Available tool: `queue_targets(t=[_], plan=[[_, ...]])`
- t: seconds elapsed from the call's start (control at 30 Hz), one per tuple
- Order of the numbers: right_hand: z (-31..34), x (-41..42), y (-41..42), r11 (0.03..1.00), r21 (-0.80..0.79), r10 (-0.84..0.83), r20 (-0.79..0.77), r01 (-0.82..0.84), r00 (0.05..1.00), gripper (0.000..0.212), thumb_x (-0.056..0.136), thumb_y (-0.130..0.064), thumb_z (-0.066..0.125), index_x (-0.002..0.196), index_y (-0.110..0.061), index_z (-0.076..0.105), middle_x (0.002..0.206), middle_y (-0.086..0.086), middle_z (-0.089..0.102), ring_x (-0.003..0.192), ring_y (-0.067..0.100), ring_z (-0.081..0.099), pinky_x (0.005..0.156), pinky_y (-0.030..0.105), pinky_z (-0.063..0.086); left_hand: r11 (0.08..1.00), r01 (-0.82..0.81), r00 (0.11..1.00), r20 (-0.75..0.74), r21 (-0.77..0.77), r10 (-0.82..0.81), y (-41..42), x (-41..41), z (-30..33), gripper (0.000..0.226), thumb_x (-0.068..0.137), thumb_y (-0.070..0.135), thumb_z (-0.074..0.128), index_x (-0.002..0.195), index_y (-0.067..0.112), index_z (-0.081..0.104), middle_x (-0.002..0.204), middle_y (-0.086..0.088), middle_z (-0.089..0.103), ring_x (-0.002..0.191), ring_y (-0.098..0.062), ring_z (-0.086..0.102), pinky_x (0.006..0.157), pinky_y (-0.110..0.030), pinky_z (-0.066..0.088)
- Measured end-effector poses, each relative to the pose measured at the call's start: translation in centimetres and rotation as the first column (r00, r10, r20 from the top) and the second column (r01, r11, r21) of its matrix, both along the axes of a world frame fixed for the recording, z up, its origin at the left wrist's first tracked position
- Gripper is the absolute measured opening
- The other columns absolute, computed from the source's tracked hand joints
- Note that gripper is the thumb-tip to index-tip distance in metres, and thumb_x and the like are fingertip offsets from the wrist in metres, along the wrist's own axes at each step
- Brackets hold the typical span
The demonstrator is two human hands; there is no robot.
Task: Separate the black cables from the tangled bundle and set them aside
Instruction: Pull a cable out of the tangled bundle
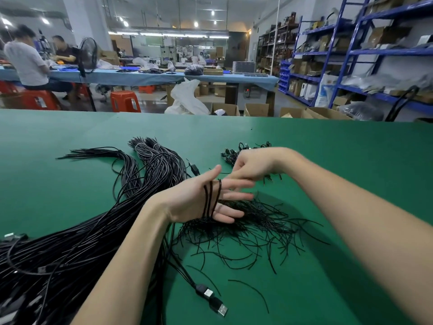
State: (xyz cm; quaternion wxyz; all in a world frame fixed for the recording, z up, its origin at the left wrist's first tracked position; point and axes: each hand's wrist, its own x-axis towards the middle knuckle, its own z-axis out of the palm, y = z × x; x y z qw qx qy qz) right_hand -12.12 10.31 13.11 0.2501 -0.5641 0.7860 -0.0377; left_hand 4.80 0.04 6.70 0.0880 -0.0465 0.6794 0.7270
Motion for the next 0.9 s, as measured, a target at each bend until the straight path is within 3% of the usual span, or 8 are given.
queue_targets(t=[0.1,0.23,0.37,0.47,0.53,0.63,0.77,0.9], plan=[[2.0,0.7,-0.8,0.999,-0.037,-0.021,0.081,0.024,0.997,0.030,0.094,-0.035,0.071,0.073,-0.014,0.076,0.060,-0.007,0.058,0.053,0.012,0.039,0.051,0.023,0.033,0.993,-0.076,0.994,0.067,-0.088,0.082,-0.3,-0.4,-0.5,0.071,0.096,0.066,0.012,0.143,0.029,0.052,0.153,0.007,0.048,0.139,-0.035,0.047,0.113,-0.046,0.038],[2.3,2.4,-0.9,0.969,-0.237,-0.071,-0.007,0.068,0.997,0.017,0.094,-0.016,0.066,0.085,-0.011,0.080,0.062,-0.005,0.068,0.055,0.010,0.057,0.054,0.016,0.048,0.961,-0.227,0.972,0.028,-0.160,0.234,-0.4,-1.0,-1.3,0.064,0.103,0.059,0.005,0.156,0.033,0.029,0.162,0.006,0.034,0.144,-0.031,0.038,0.116,-0.042,0.033],[-2.1,4.8,0.5,0.735,-0.521,-0.144,0.506,0.434,0.851,0.021,0.098,-0.001,0.056,0.100,-0.010,0.075,0.074,0.003,0.077,0.067,0.014,0.074,0.068,0.026,0.062,0.910,-0.406,0.907,-0.088,0.084,0.413,-0.8,-1.2,-1.3,0.063,0.107,0.054,0.012,0.154,0.020,0.037,0.141,0.003,0.060,0.106,-0.016,0.062,0.100,-0.037,0.045],[-6.1,6.1,1.1,0.565,-0.558,-0.161,0.648,0.608,0.745,0.012,0.095,-0.007,0.065,0.096,-0.017,0.072,0.084,0.002,0.080,0.081,0.022,0.078,0.087,0.042,0.062,0.879,-0.396,0.889,-0.130,0.265,0.440,-0.3,-1.2,-1.0,0.060,0.107,0.053,0.011,0.153,0.025,0.038,0.119,0.007,0.071,0.088,-0.013,0.059,0.090,-0.035,0.047],[-7.8,6.5,1.3,0.494,-0.570,-0.202,0.660,0.657,0.724,0.005,0.089,-0.015,0.074,0.089,-0.020,0.076,0.079,-0.003,0.079,0.079,0.018,0.078,0.092,0.044,0.060,0.865,-0.399,0.883,-0.125,0.305,0.452,0.1,-1.4,-0.9,0.061,0.106,0.054,0.011,0.154,0.025,0.037,0.138,0.001,0.062,0.100,-0.015,0.065,0.093,-0.036,0.049],[-8.8,6.9,1.5,0.436,-0.629,-0.283,0.583,0.644,0.762,0.005,0.084,-0.025,0.079,0.080,-0.029,0.079,0.073,-0.017,0.076,0.077,0.001,0.074,0.088,0.028,0.057,0.879,-0.384,0.892,-0.134,0.283,0.433,0.8,-1.5,-0.8,0.056,0.106,0.053,0.018,0.152,0.027,0.037,0.148,-0.004,0.053,0.110,-0.015,0.069,0.077,-0.028,0.057],[-9.2,6.7,1.7,0.437,-0.669,-0.377,0.471,0.601,0.798,0.020,0.082,-0.030,0.079,0.067,-0.043,0.075,0.065,-0.033,0.068,0.084,-0.001,0.068,0.075,0.013,0.046,0.886,-0.418,0.880,-0.150,0.201,0.450,1.2,-1.8,-1.0,0.040,0.106,0.032,0.044,0.141,0.015,0.055,0.136,-0.006,0.064,0.117,-0.014,0.066,0.090,-0.023,0.056],[-9.0,6.3,2.0,0.479,-0.637,-0.357,0.487,0.604,0.797,0.003,0.080,-0.029,0.082,0.081,-0.031,0.083,0.059,-0.030,0.066,0.069,-0.010,0.065,0.065,0.001,0.041,0.845,-0.527,0.825,-0.185,0.092,0.534,1.9,-2.3,-1.6,0.032,0.107,0.018,0.042,0.102,0.004,0.070,0.096,-0.008,0.073,0.092,-0.019,0.066,0.075,-0.023,0.055]])
